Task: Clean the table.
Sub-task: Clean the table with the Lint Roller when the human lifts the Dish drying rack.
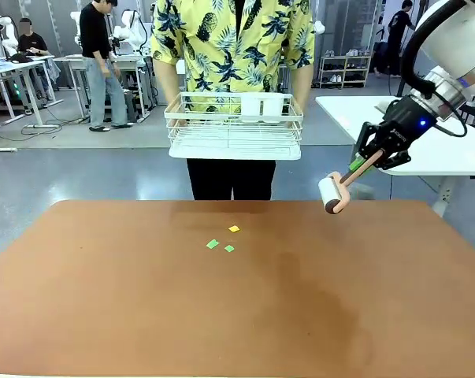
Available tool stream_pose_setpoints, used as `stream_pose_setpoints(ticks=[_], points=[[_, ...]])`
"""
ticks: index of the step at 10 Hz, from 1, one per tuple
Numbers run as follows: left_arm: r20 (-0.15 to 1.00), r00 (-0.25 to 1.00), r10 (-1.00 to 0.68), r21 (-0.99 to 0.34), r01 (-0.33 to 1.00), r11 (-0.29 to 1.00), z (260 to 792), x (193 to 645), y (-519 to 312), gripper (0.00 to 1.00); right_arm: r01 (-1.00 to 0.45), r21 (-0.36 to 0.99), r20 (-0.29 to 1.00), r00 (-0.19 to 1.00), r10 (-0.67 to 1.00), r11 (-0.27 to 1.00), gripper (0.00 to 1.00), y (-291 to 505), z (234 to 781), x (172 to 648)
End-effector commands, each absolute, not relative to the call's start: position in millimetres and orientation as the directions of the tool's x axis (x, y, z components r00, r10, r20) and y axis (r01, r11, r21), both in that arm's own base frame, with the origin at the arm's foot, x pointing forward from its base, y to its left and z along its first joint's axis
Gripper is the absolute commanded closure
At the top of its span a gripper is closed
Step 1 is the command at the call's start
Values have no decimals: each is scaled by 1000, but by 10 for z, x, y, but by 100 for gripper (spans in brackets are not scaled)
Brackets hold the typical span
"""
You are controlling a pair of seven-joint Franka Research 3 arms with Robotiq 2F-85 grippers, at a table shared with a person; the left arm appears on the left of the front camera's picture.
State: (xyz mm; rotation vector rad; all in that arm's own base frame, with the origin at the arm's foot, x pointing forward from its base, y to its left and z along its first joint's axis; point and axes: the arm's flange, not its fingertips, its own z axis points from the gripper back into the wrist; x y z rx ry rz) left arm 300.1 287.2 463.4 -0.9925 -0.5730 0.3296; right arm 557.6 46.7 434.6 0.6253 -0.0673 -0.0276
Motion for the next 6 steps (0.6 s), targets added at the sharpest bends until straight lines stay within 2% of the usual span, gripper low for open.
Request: stream_pose_setpoints(ticks=[1, 4, 6], points=[[306, 804, 509, -860, 3, 511, 4640, 2978, 2889, 0, -16, 576, 67, 997, -28, 818, 79, 473, 4418, 5539], [306, 804, 509, -860, 3, 511, 4640, 2978, 2889, 0, 0, 585, 63, 997, -45, 811, 79, 467, 4394, 5566], [306, 804, 509, -860, 3, 511, 4640, 2978, 2889, 0, -5, 593, 31, 999, -17, 805, 79, 810, 4058, 5625]])
